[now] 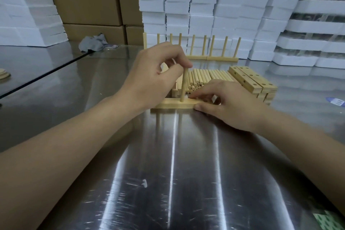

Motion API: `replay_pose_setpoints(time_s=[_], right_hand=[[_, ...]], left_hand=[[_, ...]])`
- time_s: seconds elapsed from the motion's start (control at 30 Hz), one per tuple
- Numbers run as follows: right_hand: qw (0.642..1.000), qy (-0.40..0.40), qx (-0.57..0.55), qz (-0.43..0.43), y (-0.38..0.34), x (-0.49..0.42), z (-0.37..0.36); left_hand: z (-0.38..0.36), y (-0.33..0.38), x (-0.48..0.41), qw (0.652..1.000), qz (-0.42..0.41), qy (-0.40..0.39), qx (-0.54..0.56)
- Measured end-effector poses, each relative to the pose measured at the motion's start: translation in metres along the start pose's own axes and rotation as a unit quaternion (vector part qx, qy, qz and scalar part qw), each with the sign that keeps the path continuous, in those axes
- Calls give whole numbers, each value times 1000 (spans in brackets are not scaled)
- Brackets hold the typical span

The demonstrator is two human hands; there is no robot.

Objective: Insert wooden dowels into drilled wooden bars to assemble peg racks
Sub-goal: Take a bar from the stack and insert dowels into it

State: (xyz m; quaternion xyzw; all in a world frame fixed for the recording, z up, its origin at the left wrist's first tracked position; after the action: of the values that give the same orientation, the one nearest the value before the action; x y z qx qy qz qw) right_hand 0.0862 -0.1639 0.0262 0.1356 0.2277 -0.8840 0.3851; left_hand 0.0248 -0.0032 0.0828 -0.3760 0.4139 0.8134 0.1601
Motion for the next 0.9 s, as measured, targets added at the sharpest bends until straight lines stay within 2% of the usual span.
replay_pose_setpoints(time_s=[0.13, 0.33, 0.47, 0.63, 0.9], right_hand=[[999, 34, -20, 3, -5, -1, 0], [978, 201, -37, -43, 15, -13, 29], [989, 128, 76, -20, 16, -40, 20], [987, 20, 158, 11, 3, -65, -5], [970, -4, 222, 99, -21, -66, -5]], left_hand=[[6, -2, -2, 1000, 2, 20, -9], [5, -1, -2, 999, -17, 26, 11], [4, 0, -1, 999, -30, 28, 14], [4, 2, 1, 999, -26, 22, 6], [5, 7, 1, 999, -26, 19, -10]])
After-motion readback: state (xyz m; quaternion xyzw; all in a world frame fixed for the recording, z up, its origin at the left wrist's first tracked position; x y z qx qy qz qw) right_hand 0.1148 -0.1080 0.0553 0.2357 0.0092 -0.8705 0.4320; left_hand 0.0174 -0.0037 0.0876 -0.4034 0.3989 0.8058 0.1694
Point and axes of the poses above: each hand's wrist, its own x-axis away from the middle knuckle, its own z-axis out of the back of the hand, y = z × x, the point moved 8 cm from there along -x, towards the middle knuckle, and after that the axes turned 6 degrees about y, right-handed, at the moved point
